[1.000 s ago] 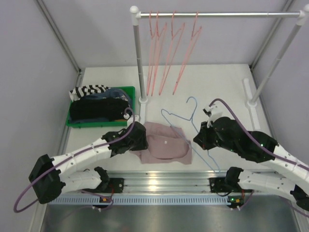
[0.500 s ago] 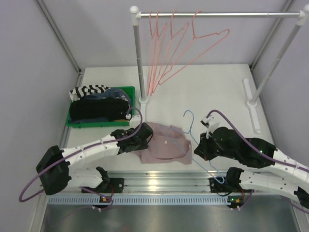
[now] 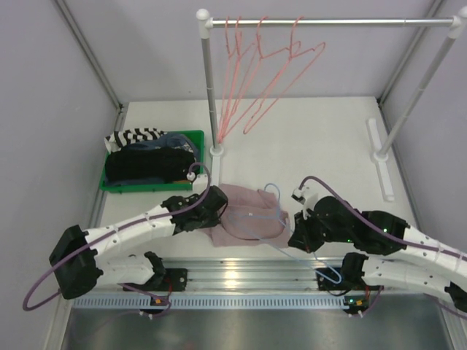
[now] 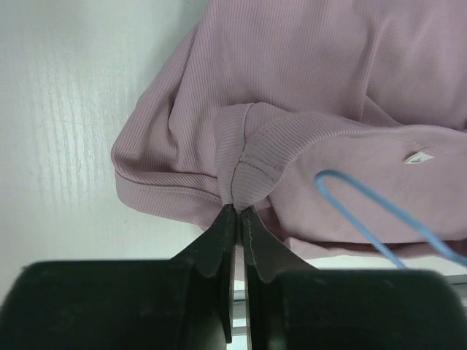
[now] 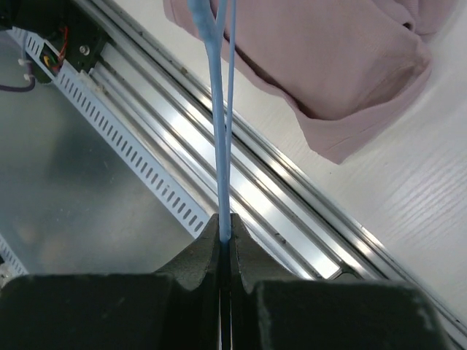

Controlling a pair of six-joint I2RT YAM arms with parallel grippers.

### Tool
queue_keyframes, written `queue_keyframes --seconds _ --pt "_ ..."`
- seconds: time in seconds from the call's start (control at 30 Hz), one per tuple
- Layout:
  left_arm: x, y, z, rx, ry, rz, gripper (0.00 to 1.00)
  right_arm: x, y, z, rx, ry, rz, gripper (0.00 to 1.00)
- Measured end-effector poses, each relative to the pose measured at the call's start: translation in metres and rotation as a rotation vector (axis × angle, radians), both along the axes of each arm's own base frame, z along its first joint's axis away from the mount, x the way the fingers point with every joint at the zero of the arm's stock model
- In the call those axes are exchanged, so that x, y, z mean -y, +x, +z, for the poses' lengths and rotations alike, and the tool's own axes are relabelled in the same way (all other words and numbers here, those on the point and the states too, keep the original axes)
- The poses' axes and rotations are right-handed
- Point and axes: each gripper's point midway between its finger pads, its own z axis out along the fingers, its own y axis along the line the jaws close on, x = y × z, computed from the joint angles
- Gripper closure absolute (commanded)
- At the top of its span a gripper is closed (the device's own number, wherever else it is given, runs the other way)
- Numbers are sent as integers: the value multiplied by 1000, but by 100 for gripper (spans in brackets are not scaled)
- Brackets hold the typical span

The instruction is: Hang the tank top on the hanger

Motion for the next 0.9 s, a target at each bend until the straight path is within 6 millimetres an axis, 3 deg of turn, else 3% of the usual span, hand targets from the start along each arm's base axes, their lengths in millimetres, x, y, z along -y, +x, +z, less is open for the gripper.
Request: queue_keyframes --seconds 0.3,0.67,0.9 --pt "4 -5 15 19 -46 -74 93 -25 -6 -15 -8 -39 116 100" --pt "9 -13 36 53 -108 -169 91 -49 -3 -16 38 27 192 100" --pt "10 -16 38 54 -102 -225 88 -57 -3 -29 48 51 215 100"
